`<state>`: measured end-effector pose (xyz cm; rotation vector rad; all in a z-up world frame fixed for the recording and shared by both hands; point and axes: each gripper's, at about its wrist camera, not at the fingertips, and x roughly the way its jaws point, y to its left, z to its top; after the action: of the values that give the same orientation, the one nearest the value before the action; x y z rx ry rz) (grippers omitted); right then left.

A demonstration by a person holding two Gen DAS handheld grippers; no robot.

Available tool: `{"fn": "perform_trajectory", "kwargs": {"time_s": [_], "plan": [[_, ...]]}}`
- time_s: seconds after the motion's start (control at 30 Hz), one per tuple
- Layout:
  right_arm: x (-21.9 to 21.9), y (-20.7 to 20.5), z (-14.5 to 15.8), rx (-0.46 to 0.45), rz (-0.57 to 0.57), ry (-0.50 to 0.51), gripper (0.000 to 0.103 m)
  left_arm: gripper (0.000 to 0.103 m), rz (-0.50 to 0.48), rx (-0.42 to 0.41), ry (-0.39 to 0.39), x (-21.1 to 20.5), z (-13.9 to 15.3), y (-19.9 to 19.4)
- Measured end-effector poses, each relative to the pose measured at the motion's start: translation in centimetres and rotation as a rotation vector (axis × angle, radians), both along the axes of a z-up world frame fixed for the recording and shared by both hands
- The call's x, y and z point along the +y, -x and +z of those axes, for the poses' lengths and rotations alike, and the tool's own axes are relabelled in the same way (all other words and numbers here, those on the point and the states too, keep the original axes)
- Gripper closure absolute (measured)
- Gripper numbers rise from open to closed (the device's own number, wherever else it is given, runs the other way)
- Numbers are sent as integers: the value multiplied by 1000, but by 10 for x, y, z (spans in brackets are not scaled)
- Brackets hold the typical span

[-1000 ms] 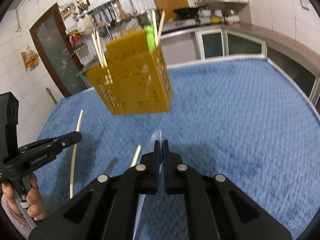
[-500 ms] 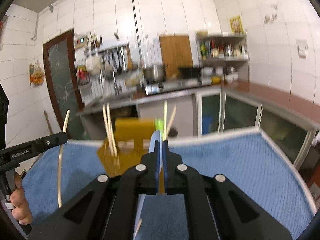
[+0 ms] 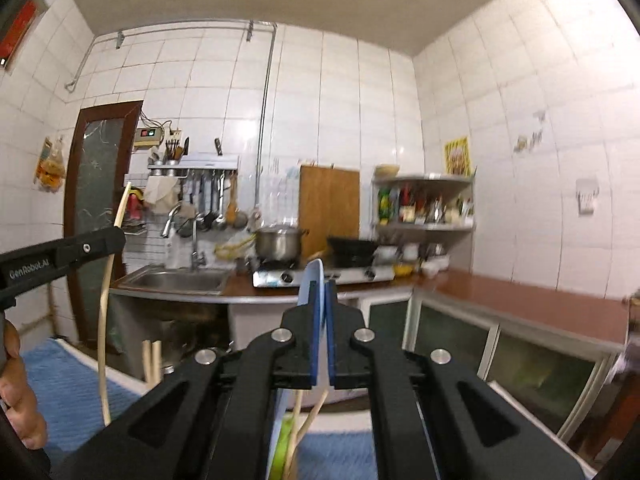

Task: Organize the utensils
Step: 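Lift the left tool's chopstick over the yellow holder while the right tool carries the knife there, then lower the chopstick into the holder and open the left tool while the right tool releases the knife inside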

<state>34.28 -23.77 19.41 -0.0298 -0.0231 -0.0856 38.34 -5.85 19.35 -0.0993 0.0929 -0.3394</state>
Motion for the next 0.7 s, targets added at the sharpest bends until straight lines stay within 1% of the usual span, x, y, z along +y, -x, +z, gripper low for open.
{"fn": "perform_trajectory", "kwargs": {"time_s": [0.1, 0.13, 0.2, 0.3, 0.47, 0.57, 0.7], "plan": [[4, -10, -5, -36, -17, 26, 100, 99, 14, -58, -17, -9, -12, -8], [4, -14, -8, -38, -20, 28, 100, 99, 17, -67, -28, -13, -18, -12], [7, -18, -16, -39, -27, 35, 100, 99, 13, -69, -23, -15, -28, -16], [9, -19, -29, -39, -27, 36, 100, 99, 18, -57, -15, -11, -42, -20], [16, -18, -51, -23, -1, 64, 100, 99, 26, -41, -32, -3, -62, -20], [21, -10, -65, -19, 6, 80, 100, 99, 21, -14, -24, 1, -72, -17], [24, -1, -80, 0, 23, 96, 100, 99, 27, 7, -44, 6, -86, -10]]}}
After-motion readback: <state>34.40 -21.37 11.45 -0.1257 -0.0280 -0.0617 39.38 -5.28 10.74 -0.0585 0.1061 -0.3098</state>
